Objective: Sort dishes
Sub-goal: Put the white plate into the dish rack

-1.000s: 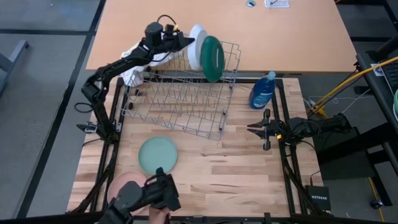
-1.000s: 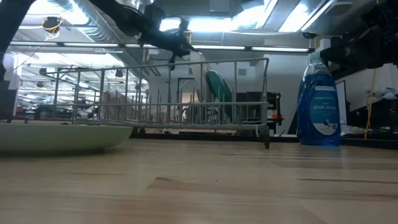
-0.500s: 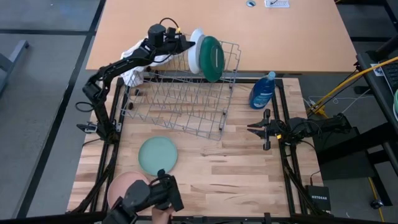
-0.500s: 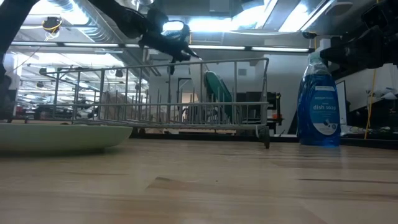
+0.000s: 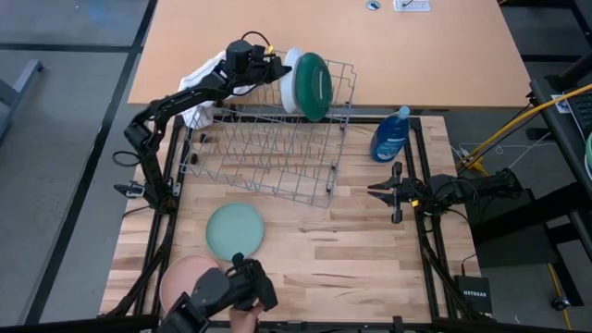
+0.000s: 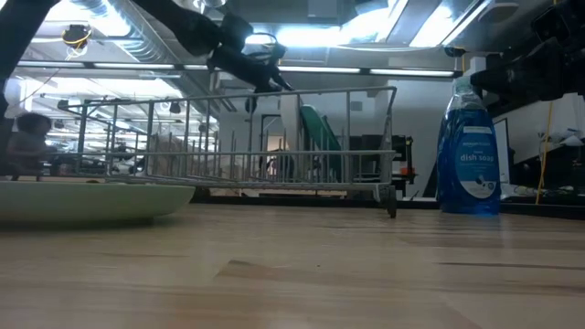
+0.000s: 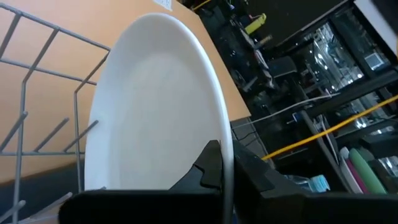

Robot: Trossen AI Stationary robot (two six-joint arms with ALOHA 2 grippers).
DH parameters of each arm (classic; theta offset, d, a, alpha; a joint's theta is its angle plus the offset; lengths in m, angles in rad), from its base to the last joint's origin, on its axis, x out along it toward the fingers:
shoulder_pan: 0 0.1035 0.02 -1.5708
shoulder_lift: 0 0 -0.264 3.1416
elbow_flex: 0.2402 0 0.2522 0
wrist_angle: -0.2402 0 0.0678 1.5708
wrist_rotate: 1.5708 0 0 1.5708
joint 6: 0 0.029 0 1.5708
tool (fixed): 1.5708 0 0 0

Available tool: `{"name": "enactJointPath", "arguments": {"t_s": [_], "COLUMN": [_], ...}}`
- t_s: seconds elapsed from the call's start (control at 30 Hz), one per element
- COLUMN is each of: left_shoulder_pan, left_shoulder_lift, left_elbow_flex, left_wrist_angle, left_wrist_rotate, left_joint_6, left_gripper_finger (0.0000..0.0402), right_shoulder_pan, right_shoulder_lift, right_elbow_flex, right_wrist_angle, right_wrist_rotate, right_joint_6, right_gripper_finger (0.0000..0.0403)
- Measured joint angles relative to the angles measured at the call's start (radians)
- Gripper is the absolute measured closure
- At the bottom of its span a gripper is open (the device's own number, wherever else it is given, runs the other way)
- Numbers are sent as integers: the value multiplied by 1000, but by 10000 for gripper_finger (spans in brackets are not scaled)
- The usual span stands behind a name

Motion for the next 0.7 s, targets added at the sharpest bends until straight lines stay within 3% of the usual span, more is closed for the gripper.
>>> {"name": "enactJointPath", "arguments": {"t_s": [0.43,0.7], "left_shoulder_pan": [0,10], "left_shoulder_lift": [130,148], "left_elbow_flex": [5,5], "left_wrist_angle": [98,131], "left_wrist_rotate": [-27,-33], "left_joint_6": [-103,-118], "left_gripper_finger": [399,374], "right_shoulder_pan": [0,0], "right_shoulder_lift": [0,0], "right_elbow_flex": [0,0], "right_wrist_angle": [0,-1], "right_wrist_rotate": [0,0], "right_joint_6": [0,0], "right_gripper_finger": [331,331]}}
